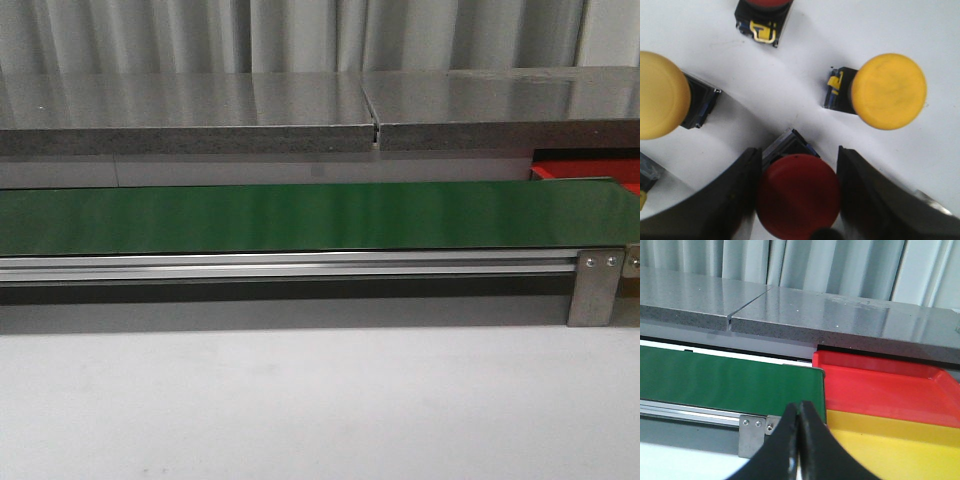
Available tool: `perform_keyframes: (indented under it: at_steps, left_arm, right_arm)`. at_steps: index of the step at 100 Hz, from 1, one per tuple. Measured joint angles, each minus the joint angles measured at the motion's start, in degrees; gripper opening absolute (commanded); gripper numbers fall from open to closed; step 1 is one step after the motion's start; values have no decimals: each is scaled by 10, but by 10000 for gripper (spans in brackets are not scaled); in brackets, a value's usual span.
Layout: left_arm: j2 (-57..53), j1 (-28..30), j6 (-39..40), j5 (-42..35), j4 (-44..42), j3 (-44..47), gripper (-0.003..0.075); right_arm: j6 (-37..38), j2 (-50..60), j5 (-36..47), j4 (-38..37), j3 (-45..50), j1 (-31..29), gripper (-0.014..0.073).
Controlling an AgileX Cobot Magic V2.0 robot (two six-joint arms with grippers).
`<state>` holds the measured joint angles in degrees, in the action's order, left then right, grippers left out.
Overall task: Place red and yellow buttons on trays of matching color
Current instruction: 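Grasp a red button from the pile with the left gripper, then carry the red button onto the belt behind the yellow one, release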
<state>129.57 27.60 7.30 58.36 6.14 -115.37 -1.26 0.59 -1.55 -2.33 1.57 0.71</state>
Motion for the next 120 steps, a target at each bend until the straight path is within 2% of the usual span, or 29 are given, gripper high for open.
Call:
perform_keyframes:
  at_steps: [23,46,66,93,120]
  left_arm:
    - [-72,-20,-6,13,-1,0,221]
    - [-128,-81,-15,34,-4,15,221]
    - [-181,-128,-18,22,3,96,221]
    - [-261,-128,-20,-23,-2,226,221]
    - [-263,-128,-21,-44,-3,277,224]
  right_arm:
    - [0,0,0,0,0,0,-68]
    - [0,0,0,0,0,0,-68]
    - [0,0,0,0,0,0,-68]
    - [0,0,0,0,0,0,-68]
    - [0,0,0,0,0,0,-68]
